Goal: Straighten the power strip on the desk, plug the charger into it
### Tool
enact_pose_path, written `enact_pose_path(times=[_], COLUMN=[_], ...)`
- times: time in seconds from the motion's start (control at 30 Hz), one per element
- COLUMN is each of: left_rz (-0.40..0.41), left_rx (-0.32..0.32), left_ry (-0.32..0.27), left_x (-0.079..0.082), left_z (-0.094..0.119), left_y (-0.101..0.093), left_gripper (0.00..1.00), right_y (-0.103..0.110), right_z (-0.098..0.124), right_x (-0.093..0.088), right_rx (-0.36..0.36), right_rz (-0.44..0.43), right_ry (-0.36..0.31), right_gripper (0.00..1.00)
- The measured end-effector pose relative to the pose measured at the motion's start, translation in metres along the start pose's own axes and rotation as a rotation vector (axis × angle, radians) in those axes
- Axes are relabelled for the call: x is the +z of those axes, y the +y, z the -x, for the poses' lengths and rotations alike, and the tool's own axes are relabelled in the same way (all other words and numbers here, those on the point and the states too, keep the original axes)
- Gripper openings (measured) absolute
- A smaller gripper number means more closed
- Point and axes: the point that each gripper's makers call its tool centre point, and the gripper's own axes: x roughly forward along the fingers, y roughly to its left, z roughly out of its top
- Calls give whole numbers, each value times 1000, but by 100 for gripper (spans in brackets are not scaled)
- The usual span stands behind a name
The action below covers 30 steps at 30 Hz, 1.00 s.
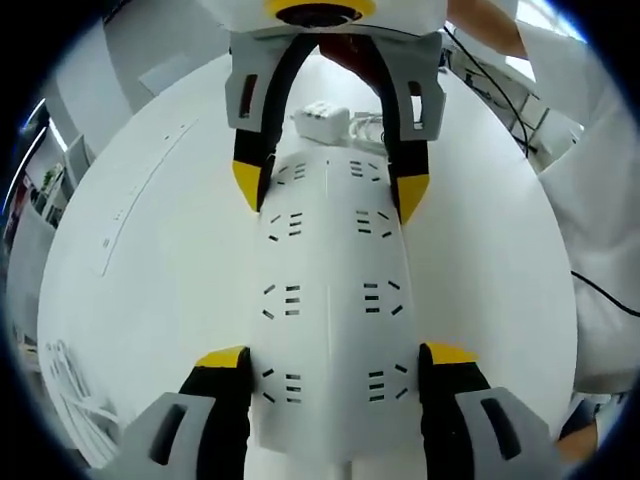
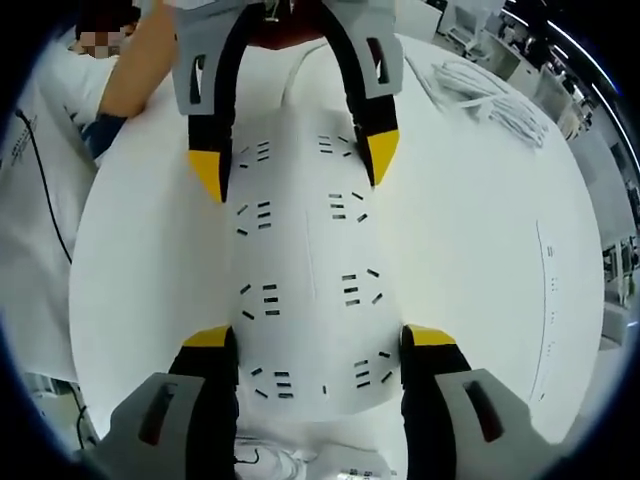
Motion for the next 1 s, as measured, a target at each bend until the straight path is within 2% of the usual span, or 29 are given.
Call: enact_pose_path(times=[1.0], left_rz=[-74], left_rx=[-35], left_ry=[-10], left_x=[0], left_z=[-1], left_y=[-1], left_gripper=[69], right_y=[13], right_z=[2], right_x=[1], right_rx=[-55], right_rz=[-109], right_ry=[-57], right_gripper=[65])
